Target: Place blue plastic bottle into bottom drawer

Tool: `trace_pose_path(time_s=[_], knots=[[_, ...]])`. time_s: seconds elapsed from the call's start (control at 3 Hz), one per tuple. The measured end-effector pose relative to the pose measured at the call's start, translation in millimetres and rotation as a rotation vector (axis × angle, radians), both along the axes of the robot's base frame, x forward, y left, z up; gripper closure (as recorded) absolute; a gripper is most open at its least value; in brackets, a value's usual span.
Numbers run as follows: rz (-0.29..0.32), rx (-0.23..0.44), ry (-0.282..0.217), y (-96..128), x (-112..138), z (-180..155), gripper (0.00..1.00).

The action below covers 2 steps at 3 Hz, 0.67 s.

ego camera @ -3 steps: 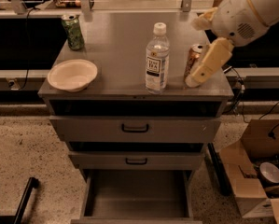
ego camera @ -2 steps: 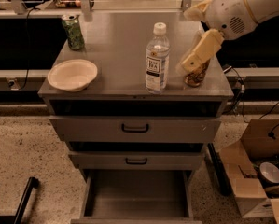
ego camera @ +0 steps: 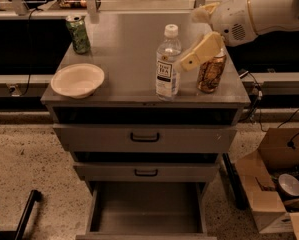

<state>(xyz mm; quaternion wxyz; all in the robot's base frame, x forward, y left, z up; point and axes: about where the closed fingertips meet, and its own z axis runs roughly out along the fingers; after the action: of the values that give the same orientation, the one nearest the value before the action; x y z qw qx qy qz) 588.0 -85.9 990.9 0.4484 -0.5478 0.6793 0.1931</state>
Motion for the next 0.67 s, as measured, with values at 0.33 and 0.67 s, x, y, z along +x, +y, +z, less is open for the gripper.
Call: trace_pose_path(time_s=[0.33, 0.67], knots=[[-0.032, 0.059, 0.019, 12, 7, -4, 0.00], [-0.077, 0.116, 0.072, 20, 17, -15, 0.00]])
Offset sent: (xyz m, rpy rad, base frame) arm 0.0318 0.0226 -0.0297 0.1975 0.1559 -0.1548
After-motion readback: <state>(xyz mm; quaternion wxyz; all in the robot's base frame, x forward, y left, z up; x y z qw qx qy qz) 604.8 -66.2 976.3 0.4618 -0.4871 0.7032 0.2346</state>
